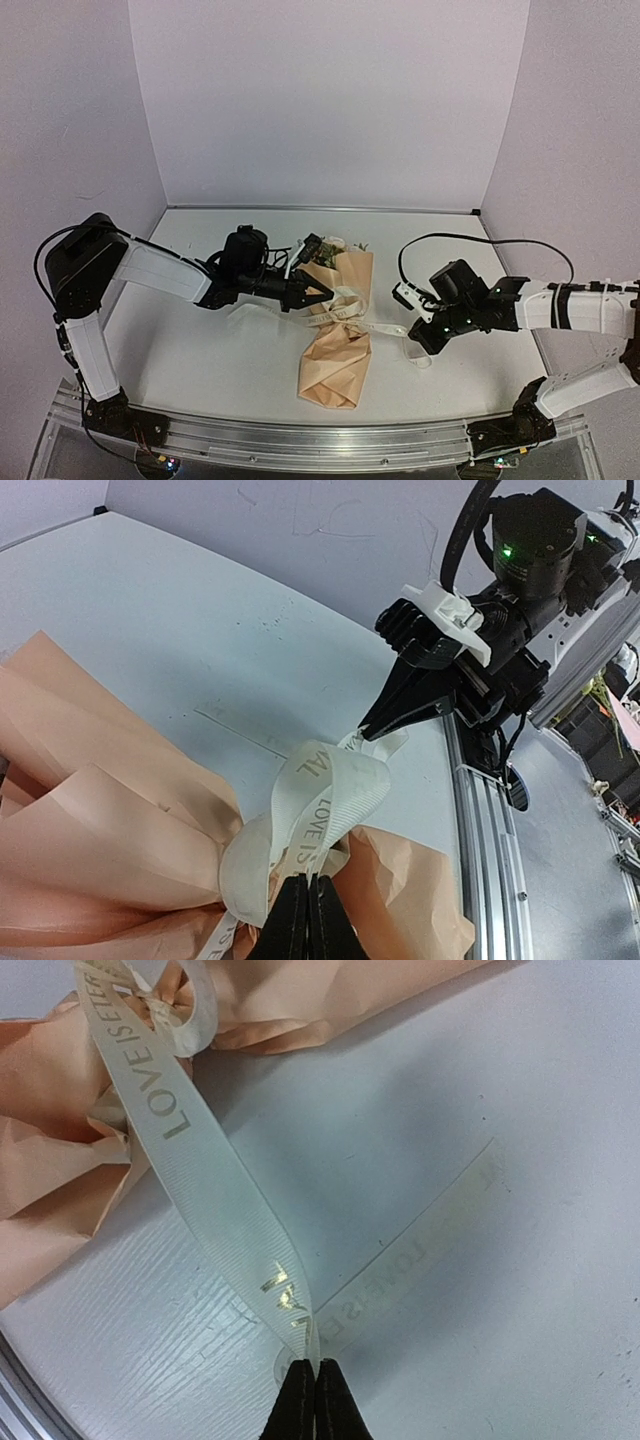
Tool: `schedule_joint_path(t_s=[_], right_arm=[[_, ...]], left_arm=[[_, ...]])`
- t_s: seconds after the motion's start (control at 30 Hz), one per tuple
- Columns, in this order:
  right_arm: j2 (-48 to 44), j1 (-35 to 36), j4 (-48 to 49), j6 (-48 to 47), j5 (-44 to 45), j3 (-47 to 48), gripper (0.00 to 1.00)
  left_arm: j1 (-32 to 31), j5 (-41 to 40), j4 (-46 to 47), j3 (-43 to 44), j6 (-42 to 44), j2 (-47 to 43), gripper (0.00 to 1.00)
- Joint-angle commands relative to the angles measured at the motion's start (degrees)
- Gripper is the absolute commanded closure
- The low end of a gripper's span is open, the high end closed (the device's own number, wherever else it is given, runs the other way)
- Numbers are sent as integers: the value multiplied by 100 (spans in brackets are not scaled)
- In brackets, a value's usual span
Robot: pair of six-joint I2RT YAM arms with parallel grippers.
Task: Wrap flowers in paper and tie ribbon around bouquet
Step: Cross the half-tied ribbon over the folded bouquet.
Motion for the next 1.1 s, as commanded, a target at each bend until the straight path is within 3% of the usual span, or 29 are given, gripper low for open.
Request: schedule_joint_path(t_s=[0.0,0.1,0.27,0.37,0.53,0.83,1.07], right_arm=[[174,1,-12,185,-460,392,100],[256,0,-92,209,-630,555,100],[434,-2,-177,172,-691,808,100],[579,0,-221,175,-767,926,100],[743,-3,-221,218,-786,1021,100],[786,-3,-222,252,-751,1047,100],[769,-3,-173,227,-695,971,100]], left_arm=[[28,116,284,-176,-13,-335,94],[-20,56,277,-426,123,-486,86],[-156,-351,-4,-802,305,-768,83],[-225,-747,-193,-885,468,-1001,75],[-473,-1359,-1709,-9,1363,-950,67],[-1058,-1941,-3396,1070,2189,-725,51],[-1439,-2195,-4537,1829,2921,-227,49]])
